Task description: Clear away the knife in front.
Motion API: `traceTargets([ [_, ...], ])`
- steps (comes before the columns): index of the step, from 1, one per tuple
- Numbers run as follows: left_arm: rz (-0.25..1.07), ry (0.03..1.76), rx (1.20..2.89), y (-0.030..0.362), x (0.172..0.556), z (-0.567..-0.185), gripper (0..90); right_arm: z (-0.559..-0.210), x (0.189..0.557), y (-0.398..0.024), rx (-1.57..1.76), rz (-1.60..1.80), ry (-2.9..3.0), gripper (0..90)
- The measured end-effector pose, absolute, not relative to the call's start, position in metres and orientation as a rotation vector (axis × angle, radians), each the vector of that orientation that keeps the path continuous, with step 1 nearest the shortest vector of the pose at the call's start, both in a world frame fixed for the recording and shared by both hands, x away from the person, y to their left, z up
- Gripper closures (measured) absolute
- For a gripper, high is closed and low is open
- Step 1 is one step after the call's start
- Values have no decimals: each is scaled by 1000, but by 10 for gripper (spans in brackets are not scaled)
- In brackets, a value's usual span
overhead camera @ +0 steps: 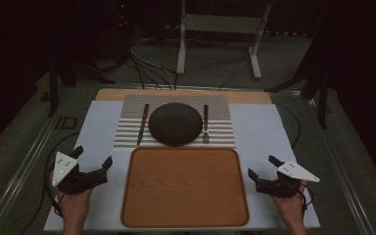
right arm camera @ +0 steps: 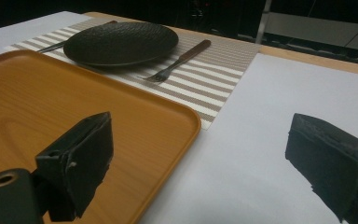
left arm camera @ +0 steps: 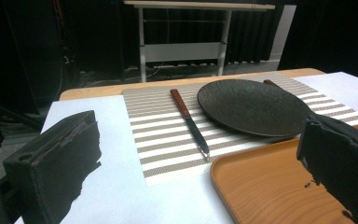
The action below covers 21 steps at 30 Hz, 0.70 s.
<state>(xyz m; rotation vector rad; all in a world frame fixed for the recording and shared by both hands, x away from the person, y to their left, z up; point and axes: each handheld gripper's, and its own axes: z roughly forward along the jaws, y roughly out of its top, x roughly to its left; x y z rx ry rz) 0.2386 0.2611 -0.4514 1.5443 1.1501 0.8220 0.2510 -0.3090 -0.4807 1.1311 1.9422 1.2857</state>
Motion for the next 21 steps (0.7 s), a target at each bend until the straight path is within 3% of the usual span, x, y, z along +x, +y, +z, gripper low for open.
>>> traceTargets([
  [21, 798, 1181, 1615, 249, 255, -439, 2, -480, 249, -311, 1139, 1292, 1926, 75],
])
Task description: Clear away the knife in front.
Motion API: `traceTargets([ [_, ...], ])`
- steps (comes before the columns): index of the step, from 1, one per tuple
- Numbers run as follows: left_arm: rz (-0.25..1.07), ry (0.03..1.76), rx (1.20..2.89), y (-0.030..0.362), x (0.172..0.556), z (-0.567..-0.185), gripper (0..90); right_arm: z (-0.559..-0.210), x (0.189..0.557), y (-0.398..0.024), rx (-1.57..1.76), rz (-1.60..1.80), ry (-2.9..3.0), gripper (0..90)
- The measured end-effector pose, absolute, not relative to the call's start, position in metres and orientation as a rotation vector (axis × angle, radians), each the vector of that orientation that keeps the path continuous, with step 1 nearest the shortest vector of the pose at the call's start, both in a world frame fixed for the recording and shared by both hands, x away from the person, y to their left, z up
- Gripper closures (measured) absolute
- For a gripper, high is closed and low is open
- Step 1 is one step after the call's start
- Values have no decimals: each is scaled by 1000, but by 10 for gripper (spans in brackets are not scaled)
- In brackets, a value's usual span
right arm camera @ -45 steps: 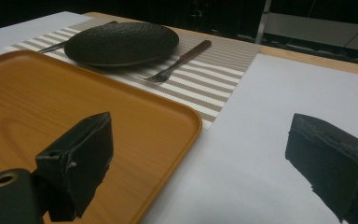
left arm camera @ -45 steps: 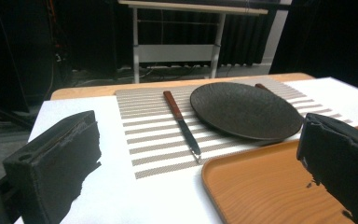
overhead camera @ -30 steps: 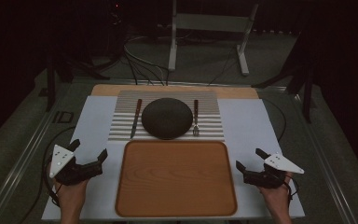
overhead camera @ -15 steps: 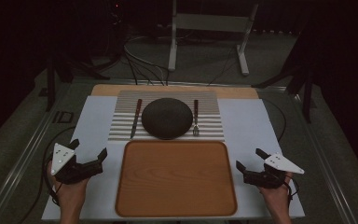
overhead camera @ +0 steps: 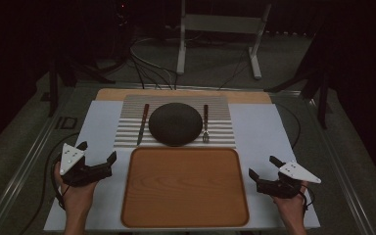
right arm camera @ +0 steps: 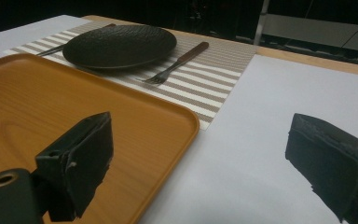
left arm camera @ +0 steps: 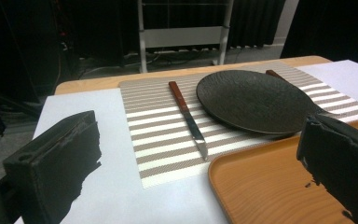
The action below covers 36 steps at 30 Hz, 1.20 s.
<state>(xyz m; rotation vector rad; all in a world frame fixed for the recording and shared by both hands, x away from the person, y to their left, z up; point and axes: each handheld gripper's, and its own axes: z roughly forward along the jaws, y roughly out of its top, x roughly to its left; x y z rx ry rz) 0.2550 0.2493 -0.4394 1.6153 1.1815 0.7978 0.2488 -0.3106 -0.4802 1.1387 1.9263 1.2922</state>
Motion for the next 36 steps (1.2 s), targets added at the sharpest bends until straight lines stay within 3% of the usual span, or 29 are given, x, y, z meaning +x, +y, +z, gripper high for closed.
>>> traceTargets([
  [36, 756, 1205, 1657, 235, 294, -439, 2, -481, 249, -310, 1135, 1283, 1936, 75],
])
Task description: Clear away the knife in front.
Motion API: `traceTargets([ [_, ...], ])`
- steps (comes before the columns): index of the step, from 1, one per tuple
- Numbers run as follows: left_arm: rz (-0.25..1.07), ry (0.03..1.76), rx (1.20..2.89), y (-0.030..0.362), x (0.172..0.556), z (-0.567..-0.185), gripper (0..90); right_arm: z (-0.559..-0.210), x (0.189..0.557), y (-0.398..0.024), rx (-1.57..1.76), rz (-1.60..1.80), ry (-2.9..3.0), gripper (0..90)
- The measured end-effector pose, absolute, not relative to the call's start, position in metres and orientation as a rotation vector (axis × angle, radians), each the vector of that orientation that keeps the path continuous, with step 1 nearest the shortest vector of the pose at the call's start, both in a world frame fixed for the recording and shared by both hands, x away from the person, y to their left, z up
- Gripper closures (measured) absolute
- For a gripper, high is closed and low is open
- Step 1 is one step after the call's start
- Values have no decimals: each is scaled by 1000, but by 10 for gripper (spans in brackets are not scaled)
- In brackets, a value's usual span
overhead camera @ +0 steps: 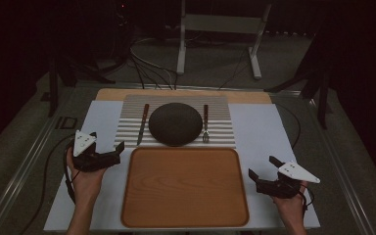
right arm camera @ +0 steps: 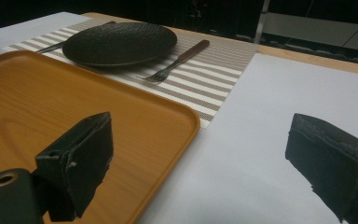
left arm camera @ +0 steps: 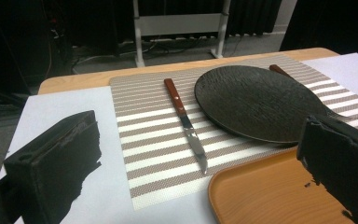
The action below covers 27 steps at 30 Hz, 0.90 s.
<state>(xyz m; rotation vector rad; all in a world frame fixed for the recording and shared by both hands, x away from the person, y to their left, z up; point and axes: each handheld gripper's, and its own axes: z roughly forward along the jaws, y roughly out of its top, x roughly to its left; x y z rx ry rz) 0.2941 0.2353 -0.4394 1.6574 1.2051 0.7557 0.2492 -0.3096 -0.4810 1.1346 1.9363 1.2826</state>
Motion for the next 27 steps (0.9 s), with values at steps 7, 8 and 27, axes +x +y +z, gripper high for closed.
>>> traceTargets([
  [7, 761, 1199, 1666, 231, 302, -436, 2, -481, 249, -310, 1136, 1282, 1936, 75],
  [8, 764, 1199, 1665, 231, 303, -435, 2, -481, 249, -310, 1136, 1281, 1937, 75],
  [27, 794, 1209, 1657, 227, 326, -425, 2, -481, 249, -310, 1136, 1279, 1937, 75],
])
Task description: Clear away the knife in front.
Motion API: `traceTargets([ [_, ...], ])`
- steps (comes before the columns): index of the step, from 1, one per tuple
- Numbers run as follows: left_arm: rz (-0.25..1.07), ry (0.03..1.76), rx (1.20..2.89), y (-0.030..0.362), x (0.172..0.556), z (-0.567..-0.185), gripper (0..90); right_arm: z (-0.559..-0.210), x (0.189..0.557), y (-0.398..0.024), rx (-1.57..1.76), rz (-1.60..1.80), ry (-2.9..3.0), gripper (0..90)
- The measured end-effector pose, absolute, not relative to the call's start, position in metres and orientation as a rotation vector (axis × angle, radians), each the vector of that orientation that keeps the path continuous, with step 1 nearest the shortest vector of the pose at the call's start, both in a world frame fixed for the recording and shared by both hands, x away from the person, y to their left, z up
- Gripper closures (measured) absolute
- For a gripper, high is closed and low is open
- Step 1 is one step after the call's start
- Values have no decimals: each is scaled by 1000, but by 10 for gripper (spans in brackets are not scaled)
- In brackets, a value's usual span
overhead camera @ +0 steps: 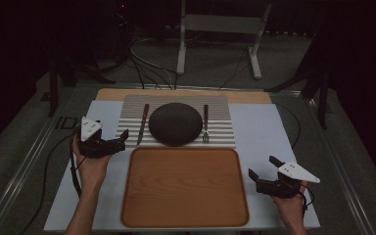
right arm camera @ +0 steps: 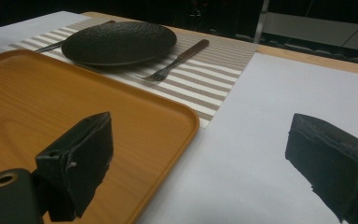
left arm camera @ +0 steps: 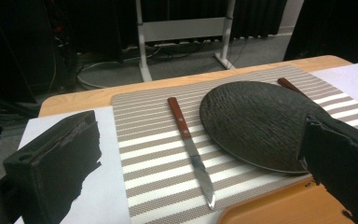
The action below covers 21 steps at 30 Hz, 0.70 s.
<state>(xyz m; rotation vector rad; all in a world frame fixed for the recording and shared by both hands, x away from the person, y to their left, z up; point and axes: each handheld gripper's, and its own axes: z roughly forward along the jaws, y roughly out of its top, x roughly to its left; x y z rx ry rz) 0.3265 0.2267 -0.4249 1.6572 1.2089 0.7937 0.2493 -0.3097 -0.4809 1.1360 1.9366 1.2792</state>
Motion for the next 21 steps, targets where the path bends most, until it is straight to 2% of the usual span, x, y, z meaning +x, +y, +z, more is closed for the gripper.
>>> traceTargets([
  [21, 806, 1197, 1717, 221, 352, -418, 2, -481, 249, -309, 1135, 1280, 1939, 75],
])
